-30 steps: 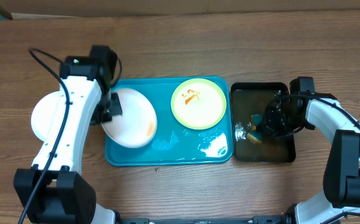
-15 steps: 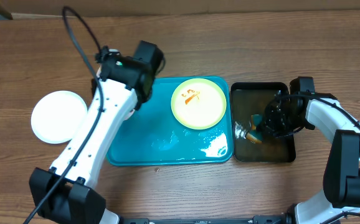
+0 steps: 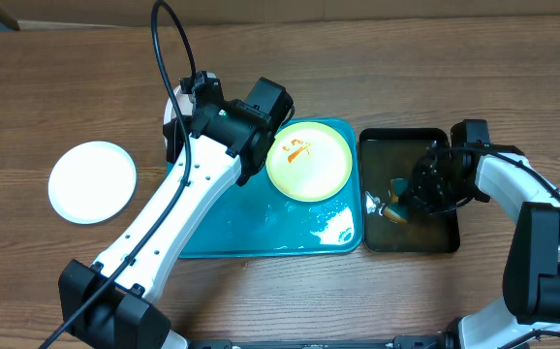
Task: Clean dirty plates on tray and stack at the side
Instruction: 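Carry the white plate left with left gripper toward the cleaned plate, then lower the white plate onto the cleaned plate and release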
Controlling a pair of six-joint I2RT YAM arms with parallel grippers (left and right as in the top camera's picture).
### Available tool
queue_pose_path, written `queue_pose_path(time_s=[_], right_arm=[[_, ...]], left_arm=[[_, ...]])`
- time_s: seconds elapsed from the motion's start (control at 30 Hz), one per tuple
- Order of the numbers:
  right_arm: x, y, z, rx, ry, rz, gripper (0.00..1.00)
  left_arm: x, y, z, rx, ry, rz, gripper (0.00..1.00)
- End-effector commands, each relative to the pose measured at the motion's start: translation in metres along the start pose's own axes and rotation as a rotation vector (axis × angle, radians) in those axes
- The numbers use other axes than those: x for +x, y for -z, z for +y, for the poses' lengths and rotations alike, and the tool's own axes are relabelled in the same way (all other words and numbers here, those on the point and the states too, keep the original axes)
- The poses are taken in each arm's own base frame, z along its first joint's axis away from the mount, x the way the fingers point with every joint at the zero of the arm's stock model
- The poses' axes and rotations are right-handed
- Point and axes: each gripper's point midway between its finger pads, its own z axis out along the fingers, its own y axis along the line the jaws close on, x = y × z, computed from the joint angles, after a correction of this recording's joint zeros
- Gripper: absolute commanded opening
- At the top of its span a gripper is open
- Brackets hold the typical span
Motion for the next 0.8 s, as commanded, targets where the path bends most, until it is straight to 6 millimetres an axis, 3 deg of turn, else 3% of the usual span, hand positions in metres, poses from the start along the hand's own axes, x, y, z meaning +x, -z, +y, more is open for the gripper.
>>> queue_pose_path(time_s=[0.0, 0.33, 0.5, 0.77], right_arm=[[0.003, -0.002, -0.008, 0.039, -0.001, 0.004, 0.04], [0.003, -0.002, -0.007, 0.039, -0.001, 0.004, 0.04], [0.003, -0.002, -0.007, 0.039, 0.000, 0.003, 0.04], [0.004, -0.002, -0.008, 0.039, -0.001, 0.005, 0.04]], left_arm=[[-0.005, 0.001, 0.007, -0.038, 0.028, -0.035, 0.04], [-0.005, 0.001, 0.007, -0.042, 0.028, -0.038, 0.04], [-0.029, 0.010, 0.033, -0.199, 0.036, -0.179, 0.04], [-0.039, 0.027, 0.024, -0.196, 0.036, -0.255, 0.04]])
